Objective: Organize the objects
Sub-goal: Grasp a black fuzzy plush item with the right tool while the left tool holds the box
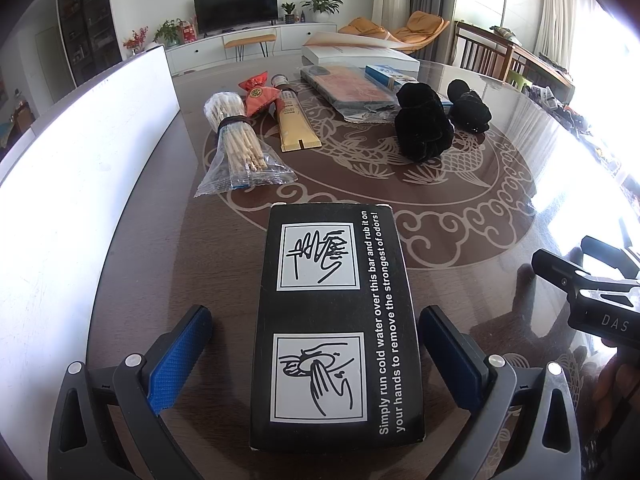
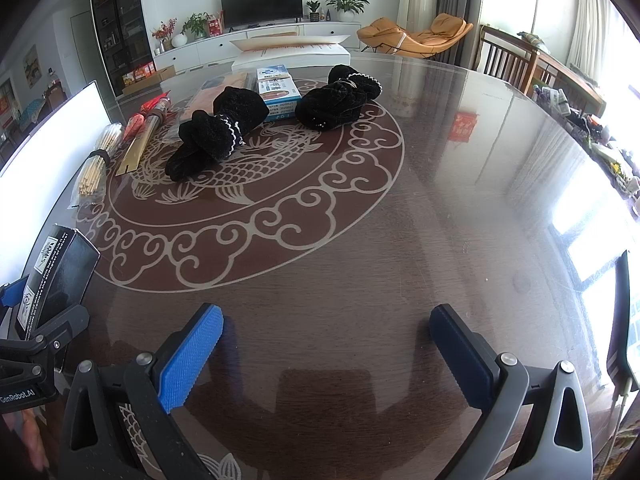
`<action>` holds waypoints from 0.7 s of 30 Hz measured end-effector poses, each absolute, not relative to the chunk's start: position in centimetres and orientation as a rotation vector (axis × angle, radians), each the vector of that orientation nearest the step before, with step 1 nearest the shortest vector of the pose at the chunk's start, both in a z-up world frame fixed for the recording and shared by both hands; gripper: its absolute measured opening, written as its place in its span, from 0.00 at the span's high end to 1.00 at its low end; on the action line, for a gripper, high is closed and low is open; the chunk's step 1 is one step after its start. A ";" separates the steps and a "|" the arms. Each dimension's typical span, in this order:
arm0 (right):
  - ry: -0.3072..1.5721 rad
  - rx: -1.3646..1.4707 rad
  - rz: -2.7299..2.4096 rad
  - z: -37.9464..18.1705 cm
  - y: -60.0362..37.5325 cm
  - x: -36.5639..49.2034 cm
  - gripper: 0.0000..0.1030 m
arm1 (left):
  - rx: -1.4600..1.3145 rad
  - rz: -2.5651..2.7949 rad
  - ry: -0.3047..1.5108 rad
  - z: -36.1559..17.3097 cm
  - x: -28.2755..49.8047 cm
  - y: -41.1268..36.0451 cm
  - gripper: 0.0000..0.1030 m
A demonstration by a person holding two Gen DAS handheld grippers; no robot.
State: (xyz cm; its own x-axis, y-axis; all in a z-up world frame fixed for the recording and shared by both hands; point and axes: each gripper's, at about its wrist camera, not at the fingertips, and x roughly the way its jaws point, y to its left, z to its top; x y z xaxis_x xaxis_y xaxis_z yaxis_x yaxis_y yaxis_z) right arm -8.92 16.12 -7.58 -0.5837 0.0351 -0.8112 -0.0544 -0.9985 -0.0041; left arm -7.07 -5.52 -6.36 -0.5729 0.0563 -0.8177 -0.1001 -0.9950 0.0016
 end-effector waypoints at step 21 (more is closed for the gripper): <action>0.020 -1.762 2.742 -5.8 7.7 -26.2 0.61 | -1.404 2.710 0.071 -6.3 -7.1 -5.6 0.00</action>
State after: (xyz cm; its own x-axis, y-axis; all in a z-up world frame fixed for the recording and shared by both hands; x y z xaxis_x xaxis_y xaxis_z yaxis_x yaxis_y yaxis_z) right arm -26.16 7.68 -5.79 -0.4108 -0.1054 -0.9056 0.0923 -0.9930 0.0737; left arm -7.11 -5.56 -6.34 -0.5739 0.0575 -0.8169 -0.0999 -0.9950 0.0002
